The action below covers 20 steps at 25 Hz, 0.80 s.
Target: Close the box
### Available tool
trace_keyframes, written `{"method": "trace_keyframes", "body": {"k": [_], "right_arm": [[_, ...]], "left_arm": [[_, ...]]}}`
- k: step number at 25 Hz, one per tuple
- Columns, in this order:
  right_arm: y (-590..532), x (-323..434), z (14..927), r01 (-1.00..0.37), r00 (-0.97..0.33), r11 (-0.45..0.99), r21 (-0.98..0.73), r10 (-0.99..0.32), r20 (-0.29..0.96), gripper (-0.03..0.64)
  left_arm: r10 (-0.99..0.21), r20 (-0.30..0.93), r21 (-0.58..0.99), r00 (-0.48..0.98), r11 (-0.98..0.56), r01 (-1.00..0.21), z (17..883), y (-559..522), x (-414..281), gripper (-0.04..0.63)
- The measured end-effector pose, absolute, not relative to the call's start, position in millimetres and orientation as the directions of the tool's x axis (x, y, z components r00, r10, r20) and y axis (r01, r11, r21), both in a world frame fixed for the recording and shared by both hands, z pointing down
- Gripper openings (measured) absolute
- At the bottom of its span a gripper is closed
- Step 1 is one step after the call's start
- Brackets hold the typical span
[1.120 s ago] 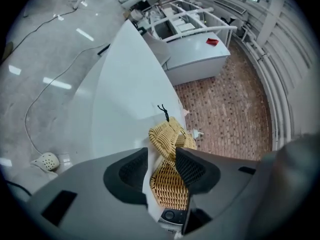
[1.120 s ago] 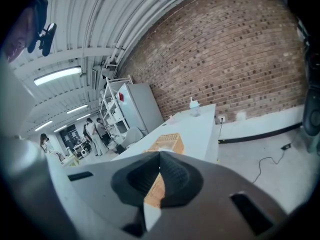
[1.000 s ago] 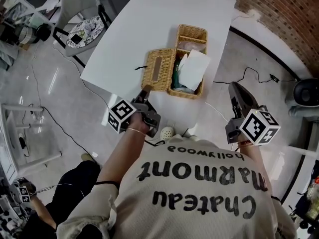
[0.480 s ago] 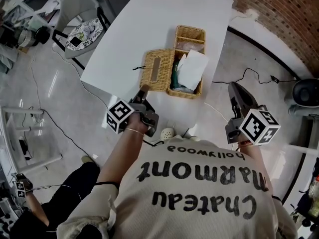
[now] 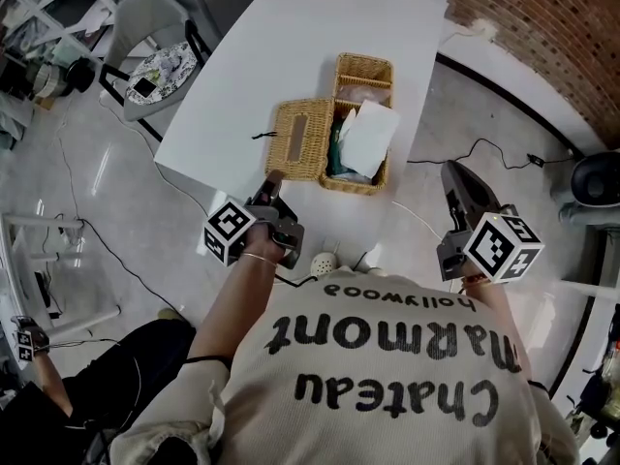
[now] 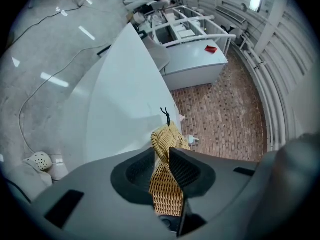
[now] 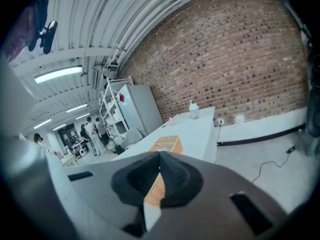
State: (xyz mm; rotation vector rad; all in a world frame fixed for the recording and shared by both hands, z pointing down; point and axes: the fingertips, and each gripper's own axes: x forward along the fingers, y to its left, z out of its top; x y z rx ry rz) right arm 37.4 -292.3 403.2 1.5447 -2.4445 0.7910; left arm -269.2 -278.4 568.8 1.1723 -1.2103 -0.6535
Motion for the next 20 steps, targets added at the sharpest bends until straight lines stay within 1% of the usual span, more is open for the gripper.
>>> {"method": "trace_keyframes", "body": {"k": [10,20], "right_arm": [[-291,40,401,-0.866,-0.475,0.346,-0.362,-0.796,0.375,0.003],[-288,47,395,-0.852,-0.496,0.365,-0.375,-0.791,0.357,0.003]], "left_arm": [[-0.914,0.324,0.940,0.243,0.282,-0.193,552,-279,-275,0.065],[-0.941,0.266,0.921,0.208,0.184,-0.344,509,-280,-276,0.048]]}}
